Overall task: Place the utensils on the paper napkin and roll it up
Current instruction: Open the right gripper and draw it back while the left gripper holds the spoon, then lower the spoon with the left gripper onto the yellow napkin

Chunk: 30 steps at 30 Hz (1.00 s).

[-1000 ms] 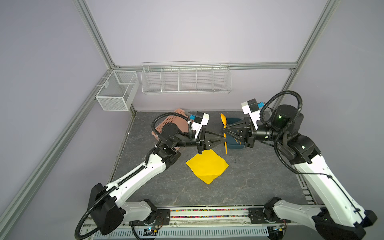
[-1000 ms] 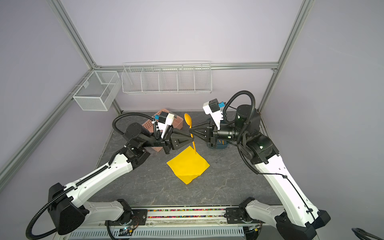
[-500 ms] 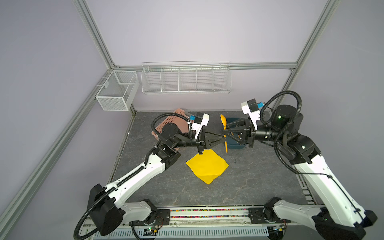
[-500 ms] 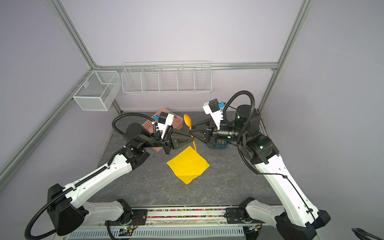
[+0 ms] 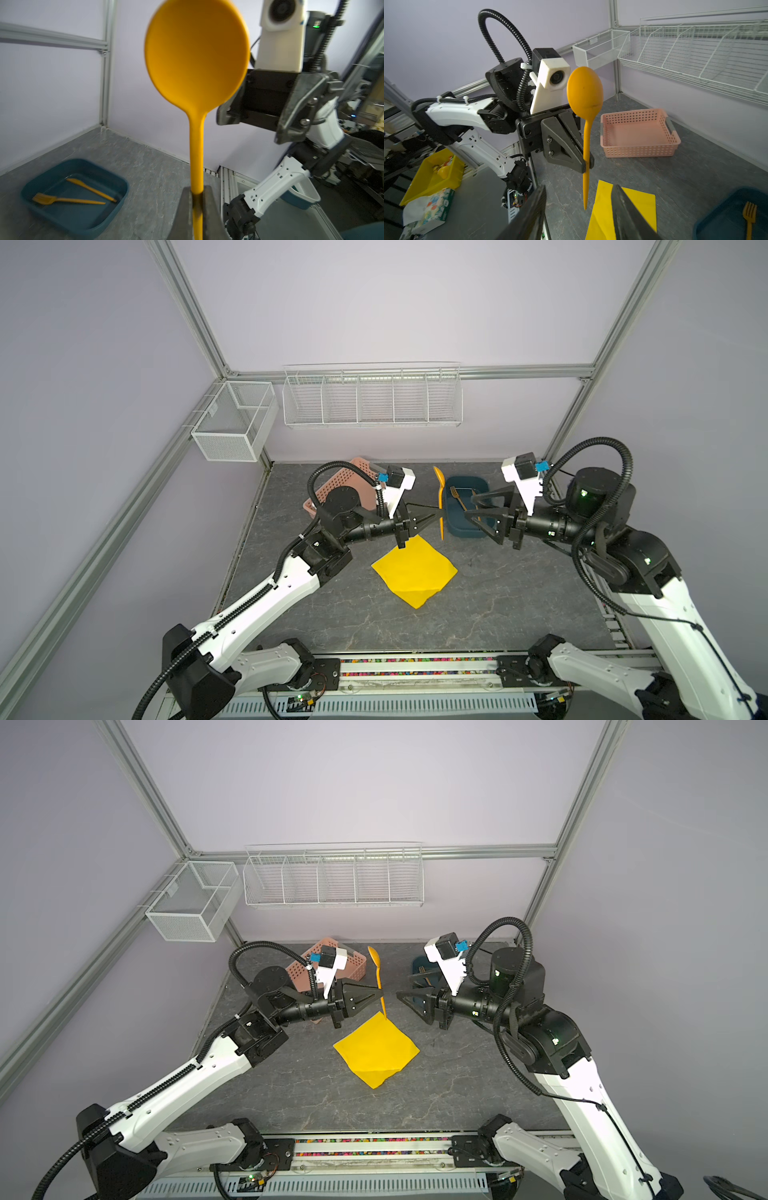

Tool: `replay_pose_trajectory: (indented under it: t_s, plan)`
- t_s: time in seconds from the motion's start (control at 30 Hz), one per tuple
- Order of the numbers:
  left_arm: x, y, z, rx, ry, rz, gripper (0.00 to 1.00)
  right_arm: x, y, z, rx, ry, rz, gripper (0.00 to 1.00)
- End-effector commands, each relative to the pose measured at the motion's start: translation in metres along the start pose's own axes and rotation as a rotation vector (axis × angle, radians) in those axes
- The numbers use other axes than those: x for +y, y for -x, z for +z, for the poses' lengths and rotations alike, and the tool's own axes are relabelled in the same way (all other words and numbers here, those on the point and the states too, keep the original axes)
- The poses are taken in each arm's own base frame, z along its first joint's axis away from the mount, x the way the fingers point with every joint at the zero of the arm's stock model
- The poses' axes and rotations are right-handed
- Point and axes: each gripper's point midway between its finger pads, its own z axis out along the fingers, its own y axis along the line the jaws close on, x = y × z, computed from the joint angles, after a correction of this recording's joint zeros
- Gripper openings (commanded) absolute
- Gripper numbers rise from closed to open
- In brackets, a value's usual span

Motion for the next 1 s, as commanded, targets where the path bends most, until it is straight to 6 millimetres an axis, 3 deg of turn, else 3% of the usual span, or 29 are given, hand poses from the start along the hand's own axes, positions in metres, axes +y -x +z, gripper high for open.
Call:
replay_pose_trajectory:
  t_s: [0.0,0.2,0.37,0.67,0.97]
  plan:
    - [0.035,-0.011,-0.009,0.049,0.223,-0.040,0.00,-0.038,-0.023,0.000,0.083,-0.184,0.017,0.54]
    - [0.072,-0.039,-0.019,0.112,0.435,-0.173,0.00,-0.076,-0.051,0.003,0.165,-0.309,0.097,0.53]
    - [0.106,-0.081,-0.039,0.211,0.673,-0.265,0.00,-0.096,-0.074,0.006,0.229,-0.353,0.146,0.52]
    - [0.137,-0.152,-0.061,0.291,0.893,-0.502,0.00,-0.118,-0.114,0.016,0.338,-0.374,0.189,0.52]
    - [0.151,-0.209,-0.059,0.472,1.024,-0.586,0.00,-0.129,-0.139,0.025,0.400,-0.364,0.211,0.51]
